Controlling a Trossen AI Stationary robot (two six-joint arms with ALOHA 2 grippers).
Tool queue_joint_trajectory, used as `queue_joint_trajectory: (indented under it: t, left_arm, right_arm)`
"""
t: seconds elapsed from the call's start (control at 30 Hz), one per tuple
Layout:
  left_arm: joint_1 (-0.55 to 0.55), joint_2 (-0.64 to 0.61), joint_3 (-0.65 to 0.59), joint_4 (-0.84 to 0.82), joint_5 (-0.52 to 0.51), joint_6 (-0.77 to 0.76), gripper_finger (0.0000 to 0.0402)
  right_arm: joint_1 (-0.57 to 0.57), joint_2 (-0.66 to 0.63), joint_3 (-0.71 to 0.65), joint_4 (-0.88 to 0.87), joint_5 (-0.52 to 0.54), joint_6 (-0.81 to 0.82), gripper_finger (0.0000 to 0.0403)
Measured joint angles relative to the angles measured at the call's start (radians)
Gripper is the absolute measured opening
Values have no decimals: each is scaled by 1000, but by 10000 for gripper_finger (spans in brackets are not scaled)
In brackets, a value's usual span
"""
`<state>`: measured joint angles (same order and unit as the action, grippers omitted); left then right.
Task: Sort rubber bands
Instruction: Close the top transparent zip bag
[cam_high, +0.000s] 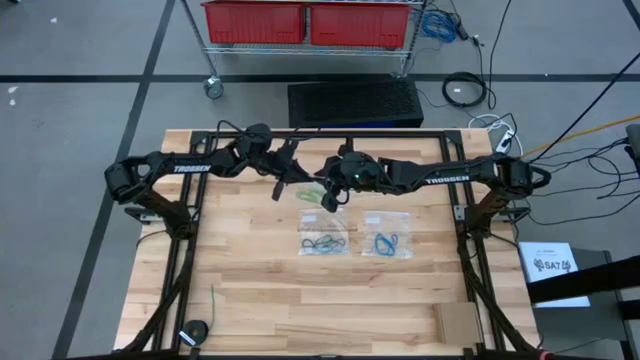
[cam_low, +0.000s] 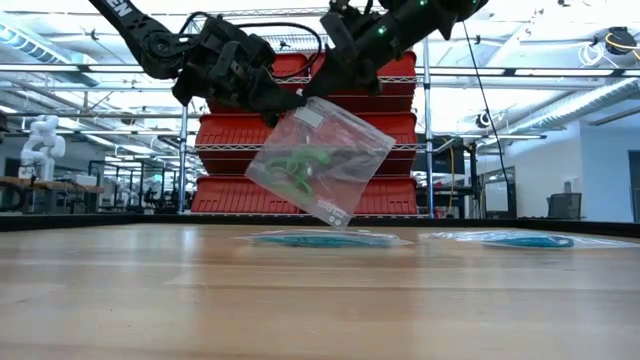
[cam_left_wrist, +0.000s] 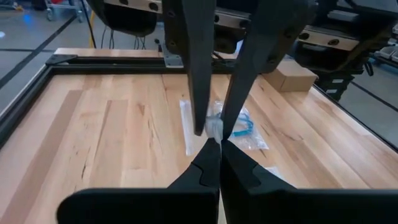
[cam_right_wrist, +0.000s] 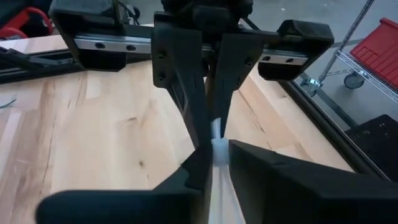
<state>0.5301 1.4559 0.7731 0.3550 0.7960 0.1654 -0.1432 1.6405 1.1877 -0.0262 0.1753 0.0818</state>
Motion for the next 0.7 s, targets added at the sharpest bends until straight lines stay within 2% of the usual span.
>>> queue_joint_trajectory:
  t: [0.17,0.7]
  left_arm:
    - [0,-15,0,-5,-4,-1,0]
    - [36,-161,-2,-57,-6,-1,0]
  right_arm:
    - [1,-1,2,-16,0,-8,7]
    - [13,0,0,-135,16,5,5]
